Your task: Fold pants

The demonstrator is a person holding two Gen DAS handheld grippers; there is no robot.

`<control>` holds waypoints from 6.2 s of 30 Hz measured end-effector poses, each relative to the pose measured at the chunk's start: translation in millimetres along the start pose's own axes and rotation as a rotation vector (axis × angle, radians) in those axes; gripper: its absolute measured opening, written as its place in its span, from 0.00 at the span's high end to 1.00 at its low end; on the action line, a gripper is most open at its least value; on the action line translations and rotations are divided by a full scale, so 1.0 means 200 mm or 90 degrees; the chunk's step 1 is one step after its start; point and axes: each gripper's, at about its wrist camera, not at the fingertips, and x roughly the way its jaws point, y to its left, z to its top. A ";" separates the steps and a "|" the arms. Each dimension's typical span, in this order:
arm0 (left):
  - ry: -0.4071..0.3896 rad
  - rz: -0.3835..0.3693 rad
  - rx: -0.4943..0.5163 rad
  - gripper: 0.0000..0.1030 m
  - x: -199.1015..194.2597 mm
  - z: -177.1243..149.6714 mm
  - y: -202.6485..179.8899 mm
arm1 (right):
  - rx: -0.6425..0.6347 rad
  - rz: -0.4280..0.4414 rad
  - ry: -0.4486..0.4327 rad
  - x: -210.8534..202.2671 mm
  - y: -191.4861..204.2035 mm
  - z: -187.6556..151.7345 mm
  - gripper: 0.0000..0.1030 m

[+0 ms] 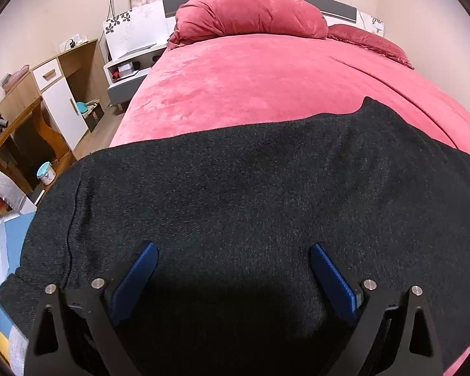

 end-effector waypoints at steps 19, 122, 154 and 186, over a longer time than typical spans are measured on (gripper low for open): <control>0.002 0.000 -0.007 0.01 0.02 0.01 0.00 | -0.052 0.095 0.033 -0.07 0.18 0.13 0.90; -0.025 -0.155 -0.043 0.01 -0.34 0.00 -0.15 | -1.049 0.113 0.308 -0.30 0.97 -2.22 0.80; -0.028 -0.262 0.154 0.01 -0.47 0.09 -0.86 | -0.674 0.128 0.219 -0.33 0.86 -1.30 0.62; 0.134 -0.284 0.090 0.00 -0.11 0.18 -1.18 | -0.441 0.126 0.196 0.08 0.67 -0.95 0.54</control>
